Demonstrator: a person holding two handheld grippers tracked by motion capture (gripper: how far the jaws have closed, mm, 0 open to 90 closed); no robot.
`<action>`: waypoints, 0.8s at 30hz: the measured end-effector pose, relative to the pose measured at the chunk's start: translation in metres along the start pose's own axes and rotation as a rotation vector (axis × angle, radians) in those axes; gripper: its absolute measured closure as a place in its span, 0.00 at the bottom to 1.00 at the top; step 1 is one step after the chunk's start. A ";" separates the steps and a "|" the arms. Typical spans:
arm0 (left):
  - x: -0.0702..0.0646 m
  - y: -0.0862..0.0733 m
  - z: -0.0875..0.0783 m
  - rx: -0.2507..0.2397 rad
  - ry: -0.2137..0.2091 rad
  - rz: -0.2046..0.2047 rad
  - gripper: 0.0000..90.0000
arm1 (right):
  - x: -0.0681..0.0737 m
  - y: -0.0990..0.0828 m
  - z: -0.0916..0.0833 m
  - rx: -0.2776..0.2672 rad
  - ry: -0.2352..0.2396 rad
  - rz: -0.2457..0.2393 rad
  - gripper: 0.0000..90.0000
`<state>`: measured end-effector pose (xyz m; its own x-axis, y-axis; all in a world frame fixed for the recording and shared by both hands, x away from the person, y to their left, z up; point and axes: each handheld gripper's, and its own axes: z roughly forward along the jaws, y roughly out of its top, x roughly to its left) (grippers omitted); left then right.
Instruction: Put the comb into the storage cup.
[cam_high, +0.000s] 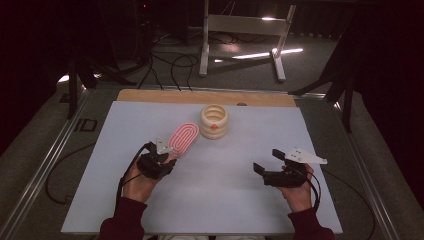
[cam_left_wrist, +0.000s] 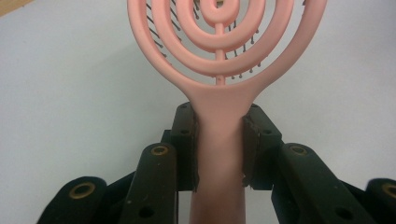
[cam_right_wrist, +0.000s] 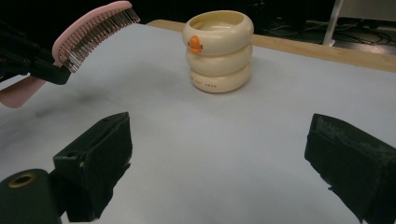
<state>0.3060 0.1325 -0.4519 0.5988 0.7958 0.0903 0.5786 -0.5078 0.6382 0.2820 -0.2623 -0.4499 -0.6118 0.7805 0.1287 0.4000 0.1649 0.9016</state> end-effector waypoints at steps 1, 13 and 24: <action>0.000 0.000 0.000 -0.004 0.001 0.003 0.78 | 0.001 0.002 0.001 0.004 -0.001 0.000 0.08; -0.006 0.002 0.000 -0.019 0.009 0.016 0.78 | 0.010 0.023 0.021 0.031 0.040 0.012 0.08; -0.013 0.003 0.001 -0.030 0.012 0.040 0.78 | 0.020 0.037 0.032 0.049 0.078 0.030 0.08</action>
<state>0.3008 0.1204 -0.4514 0.6143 0.7790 0.1255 0.5375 -0.5296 0.6562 0.3063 -0.2210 -0.4269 -0.6497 0.7365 0.1884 0.4503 0.1733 0.8759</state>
